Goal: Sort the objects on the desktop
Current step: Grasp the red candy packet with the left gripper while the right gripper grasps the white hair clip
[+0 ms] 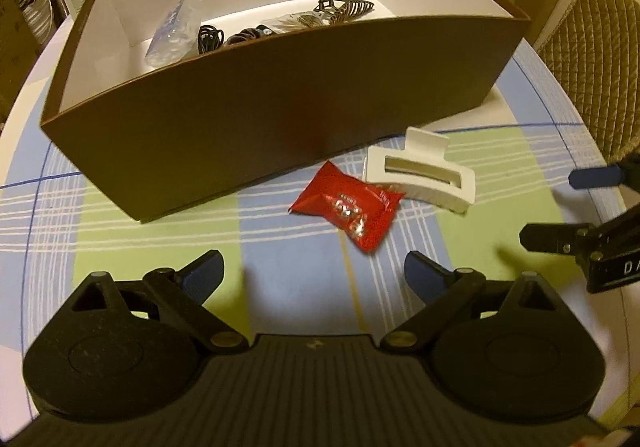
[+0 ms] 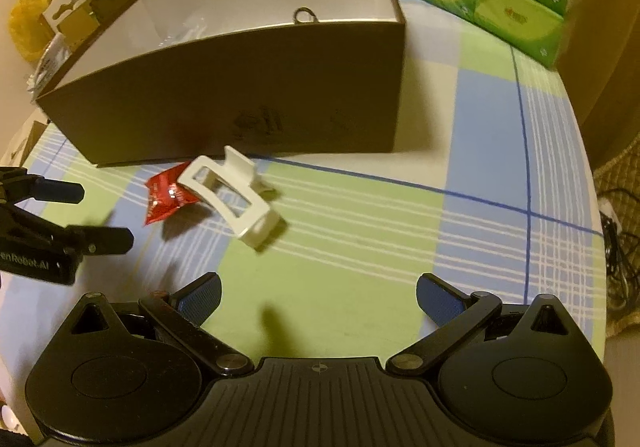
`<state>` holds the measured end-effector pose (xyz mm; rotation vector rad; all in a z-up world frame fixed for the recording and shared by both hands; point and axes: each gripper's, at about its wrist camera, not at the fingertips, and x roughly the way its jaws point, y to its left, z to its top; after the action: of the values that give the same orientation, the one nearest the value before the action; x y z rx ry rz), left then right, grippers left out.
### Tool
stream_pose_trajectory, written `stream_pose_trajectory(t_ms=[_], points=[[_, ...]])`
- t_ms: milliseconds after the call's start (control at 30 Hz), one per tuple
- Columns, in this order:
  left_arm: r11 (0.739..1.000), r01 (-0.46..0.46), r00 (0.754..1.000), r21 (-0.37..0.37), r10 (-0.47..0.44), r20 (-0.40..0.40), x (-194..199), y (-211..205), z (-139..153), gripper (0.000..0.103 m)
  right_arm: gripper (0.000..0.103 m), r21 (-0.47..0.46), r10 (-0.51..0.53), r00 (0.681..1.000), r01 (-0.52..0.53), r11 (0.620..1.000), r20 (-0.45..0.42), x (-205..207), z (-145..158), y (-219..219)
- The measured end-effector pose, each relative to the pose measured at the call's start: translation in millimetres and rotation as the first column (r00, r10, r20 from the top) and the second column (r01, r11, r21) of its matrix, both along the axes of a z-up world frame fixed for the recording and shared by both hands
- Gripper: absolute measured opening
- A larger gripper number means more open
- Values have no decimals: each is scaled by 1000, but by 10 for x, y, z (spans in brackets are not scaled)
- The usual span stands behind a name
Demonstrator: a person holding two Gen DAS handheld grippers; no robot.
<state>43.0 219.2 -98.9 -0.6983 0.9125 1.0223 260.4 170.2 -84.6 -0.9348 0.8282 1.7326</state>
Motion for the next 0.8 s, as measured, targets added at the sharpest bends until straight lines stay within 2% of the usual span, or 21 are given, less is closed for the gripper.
stream_pose_trajectory(t_ms=[267, 367, 500, 567, 733, 800], points=[[997, -80, 994, -19, 82, 70, 91, 236, -61, 90, 101, -19, -36, 999, 36, 999, 10, 73, -49, 45], [993, -115, 992, -19, 116, 58, 148, 315, -132, 83, 101, -25, -37, 999, 38, 999, 14, 77, -65, 50], [986, -163, 984, -28, 164, 66, 166, 371, -222, 81, 101, -32, -40, 999, 40, 999, 17, 89, -88, 52], [985, -169, 983, -38, 171, 65, 152, 374, -263, 79, 101, -35, -41, 999, 42, 999, 18, 94, -97, 49], [987, -162, 986, -23, 163, 35, 53, 299, -289, 64, 101, -38, -42, 999, 42, 998, 16, 100, -110, 59], [986, -164, 986, -24, 165, 35, -16, 275, -275, 63, 101, -38, -39, 999, 40, 998, 16, 94, -113, 60]])
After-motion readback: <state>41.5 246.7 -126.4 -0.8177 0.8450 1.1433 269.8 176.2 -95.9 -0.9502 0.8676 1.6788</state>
